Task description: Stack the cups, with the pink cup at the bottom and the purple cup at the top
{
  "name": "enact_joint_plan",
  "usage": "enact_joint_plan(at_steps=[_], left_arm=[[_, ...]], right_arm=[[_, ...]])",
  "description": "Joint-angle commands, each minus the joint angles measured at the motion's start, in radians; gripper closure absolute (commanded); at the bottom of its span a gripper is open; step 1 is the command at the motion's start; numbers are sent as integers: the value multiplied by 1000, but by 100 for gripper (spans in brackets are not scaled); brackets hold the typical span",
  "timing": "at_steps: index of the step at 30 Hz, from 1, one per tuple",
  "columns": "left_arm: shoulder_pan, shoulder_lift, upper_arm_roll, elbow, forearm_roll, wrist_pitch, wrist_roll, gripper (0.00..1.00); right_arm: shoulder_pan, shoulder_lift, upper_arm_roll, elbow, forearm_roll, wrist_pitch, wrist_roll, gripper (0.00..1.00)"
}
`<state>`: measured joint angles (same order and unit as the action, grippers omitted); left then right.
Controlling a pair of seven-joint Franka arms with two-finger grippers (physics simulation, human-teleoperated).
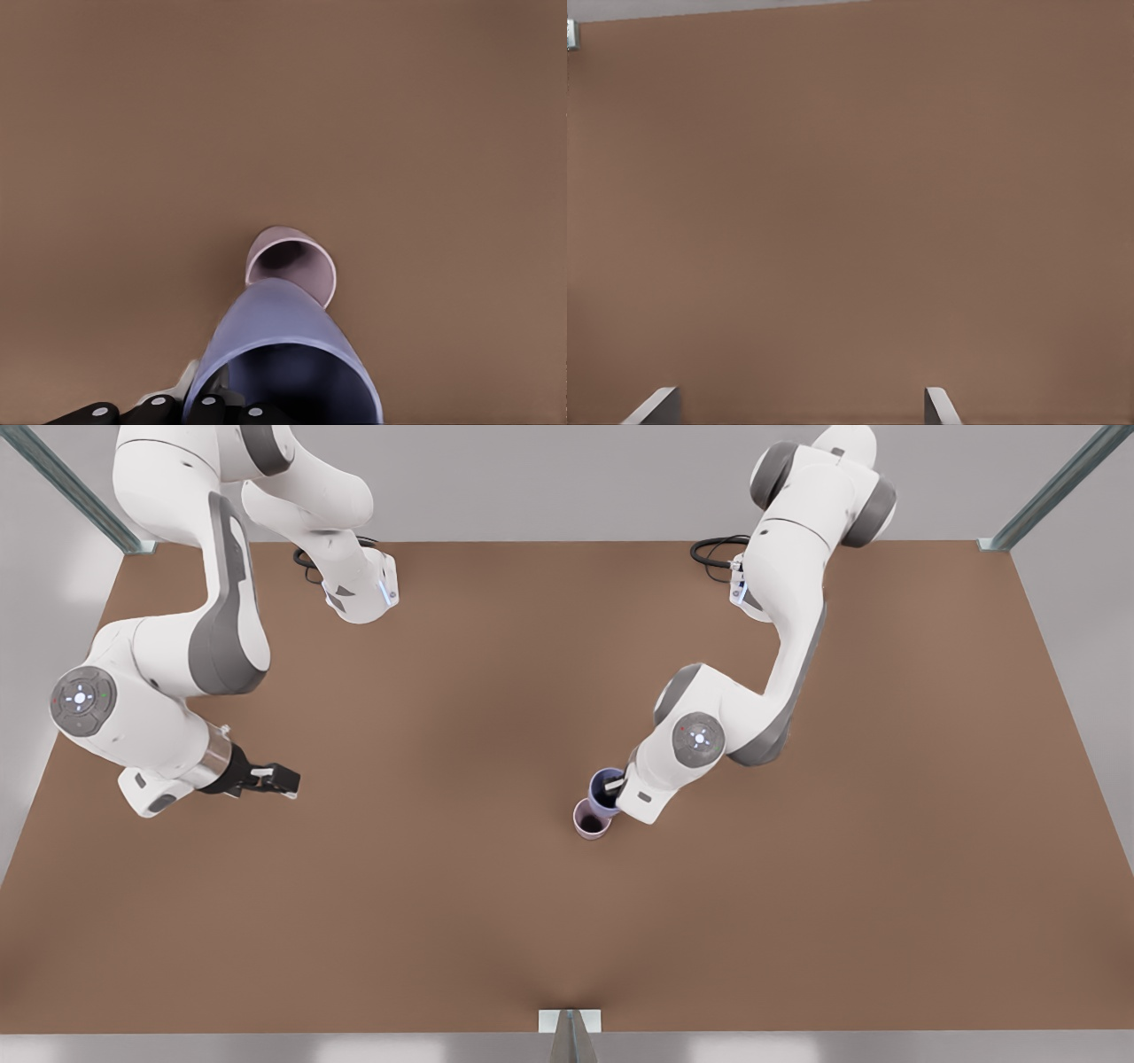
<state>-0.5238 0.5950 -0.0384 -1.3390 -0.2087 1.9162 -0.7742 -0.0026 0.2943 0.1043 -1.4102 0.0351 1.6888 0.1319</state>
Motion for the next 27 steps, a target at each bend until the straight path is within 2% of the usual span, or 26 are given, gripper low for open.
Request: enact_joint_plan(at_steps=[1, 8, 27], left_arm=[[-1, 3, 0, 0, -55, 6, 0, 79], [-10, 34, 0, 0, -74, 81, -17, 79], [7, 63, 2, -5, -72, 98, -10, 79]], right_arm=[[0, 0, -2, 0, -1, 0, 2, 0], [-4, -4, -2, 0, -3, -4, -5, 0], [-4, 0, -2, 0, -3, -3, -5, 0]])
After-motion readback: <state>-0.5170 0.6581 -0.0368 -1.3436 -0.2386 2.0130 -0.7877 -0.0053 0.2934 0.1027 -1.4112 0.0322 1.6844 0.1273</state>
